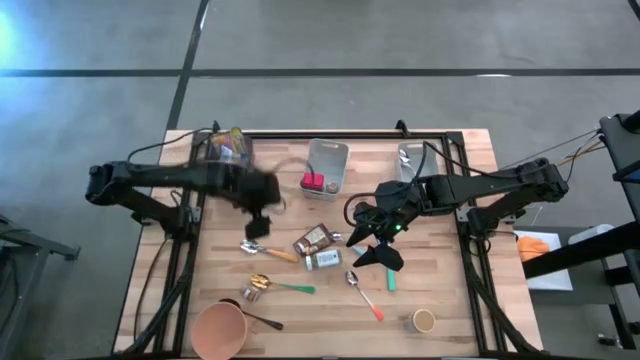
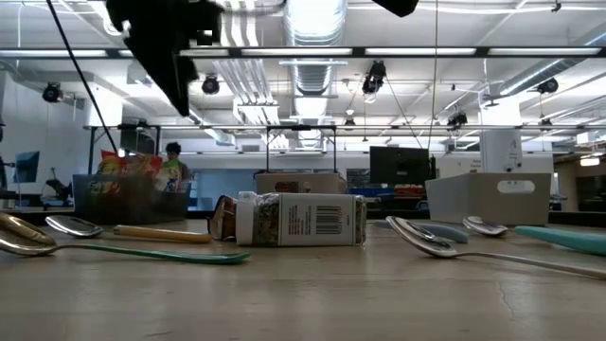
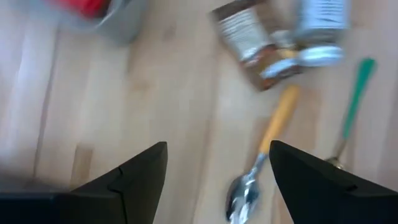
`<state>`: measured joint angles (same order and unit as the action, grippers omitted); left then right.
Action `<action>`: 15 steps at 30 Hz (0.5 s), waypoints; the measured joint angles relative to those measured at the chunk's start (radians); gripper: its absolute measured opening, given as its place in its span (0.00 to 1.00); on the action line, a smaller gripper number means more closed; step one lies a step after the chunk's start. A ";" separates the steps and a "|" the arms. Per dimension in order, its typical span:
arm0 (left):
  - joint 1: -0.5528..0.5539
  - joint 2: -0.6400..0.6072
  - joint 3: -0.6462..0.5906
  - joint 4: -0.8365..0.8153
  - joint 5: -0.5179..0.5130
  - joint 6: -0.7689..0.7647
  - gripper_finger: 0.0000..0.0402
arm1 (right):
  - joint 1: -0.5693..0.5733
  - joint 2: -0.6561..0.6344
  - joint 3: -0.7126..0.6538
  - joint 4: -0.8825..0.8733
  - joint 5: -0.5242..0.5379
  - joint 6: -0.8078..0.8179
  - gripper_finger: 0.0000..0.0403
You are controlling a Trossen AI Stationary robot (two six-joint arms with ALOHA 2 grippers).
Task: Pick & Place Food Item
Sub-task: Put the yellow spoon into the right gray bin
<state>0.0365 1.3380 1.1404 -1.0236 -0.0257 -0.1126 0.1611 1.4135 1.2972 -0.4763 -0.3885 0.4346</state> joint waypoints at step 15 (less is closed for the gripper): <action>-0.323 0.000 -0.251 0.394 -0.023 0.000 0.72 | -0.001 0.000 -0.001 0.002 0.026 -0.027 0.75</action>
<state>-0.2867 1.3385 0.8890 -0.6292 -0.0484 -0.1126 0.1604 1.4134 1.2964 -0.4747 -0.3628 0.4076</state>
